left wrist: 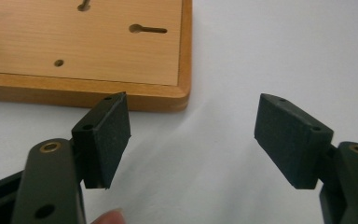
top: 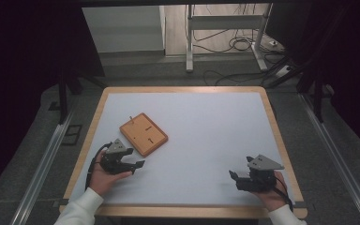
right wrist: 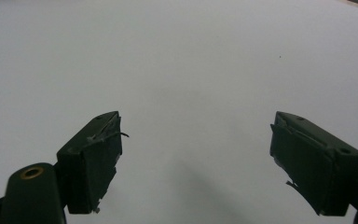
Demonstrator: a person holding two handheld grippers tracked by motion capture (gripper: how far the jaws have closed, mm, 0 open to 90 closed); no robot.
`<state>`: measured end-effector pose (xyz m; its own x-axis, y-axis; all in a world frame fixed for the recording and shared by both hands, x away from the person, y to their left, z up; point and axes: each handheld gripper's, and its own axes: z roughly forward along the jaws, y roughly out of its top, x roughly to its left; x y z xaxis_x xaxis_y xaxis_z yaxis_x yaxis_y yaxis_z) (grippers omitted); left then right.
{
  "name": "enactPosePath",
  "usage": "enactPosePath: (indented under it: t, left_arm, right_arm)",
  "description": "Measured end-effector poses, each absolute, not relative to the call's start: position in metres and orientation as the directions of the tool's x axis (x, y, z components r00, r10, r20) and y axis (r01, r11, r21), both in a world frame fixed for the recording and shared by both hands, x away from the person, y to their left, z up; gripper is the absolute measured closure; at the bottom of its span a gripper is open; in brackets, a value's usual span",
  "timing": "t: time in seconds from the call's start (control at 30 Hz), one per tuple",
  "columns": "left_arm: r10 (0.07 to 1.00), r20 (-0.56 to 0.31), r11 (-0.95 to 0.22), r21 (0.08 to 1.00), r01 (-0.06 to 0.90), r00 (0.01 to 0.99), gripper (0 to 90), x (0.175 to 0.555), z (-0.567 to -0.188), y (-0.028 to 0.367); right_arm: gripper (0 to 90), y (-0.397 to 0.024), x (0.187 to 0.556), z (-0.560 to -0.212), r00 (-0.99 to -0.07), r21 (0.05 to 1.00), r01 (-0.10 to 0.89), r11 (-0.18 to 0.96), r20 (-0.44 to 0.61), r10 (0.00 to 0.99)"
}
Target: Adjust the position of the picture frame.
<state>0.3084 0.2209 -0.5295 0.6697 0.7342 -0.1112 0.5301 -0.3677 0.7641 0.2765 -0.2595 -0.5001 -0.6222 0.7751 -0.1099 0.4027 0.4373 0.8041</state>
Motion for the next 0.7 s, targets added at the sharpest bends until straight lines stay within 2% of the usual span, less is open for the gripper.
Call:
enactPosePath:
  t: [0.1,0.27,0.7]
  left_arm:
    - [0.736,-0.153,-0.324,0.776,0.541,0.660,25.0,0.309,-0.528,0.224]
    - [0.731,-0.163,-0.319,0.776,0.543,0.663,23.7,0.310,-0.526,0.226]
    - [0.764,-0.091,-0.334,0.791,0.513,0.638,26.3,0.320,-0.518,0.236]
  right_arm:
    - [17.7,-0.258,0.277,-0.504,-0.627,0.793,0.413,0.449,-0.111,0.771]
    - [17.7,-0.258,0.277,-0.503,-0.624,0.793,0.405,0.454,-0.123,0.772]
    - [17.7,-0.256,0.278,-0.505,-0.624,0.782,0.410,0.471,-0.136,0.769]
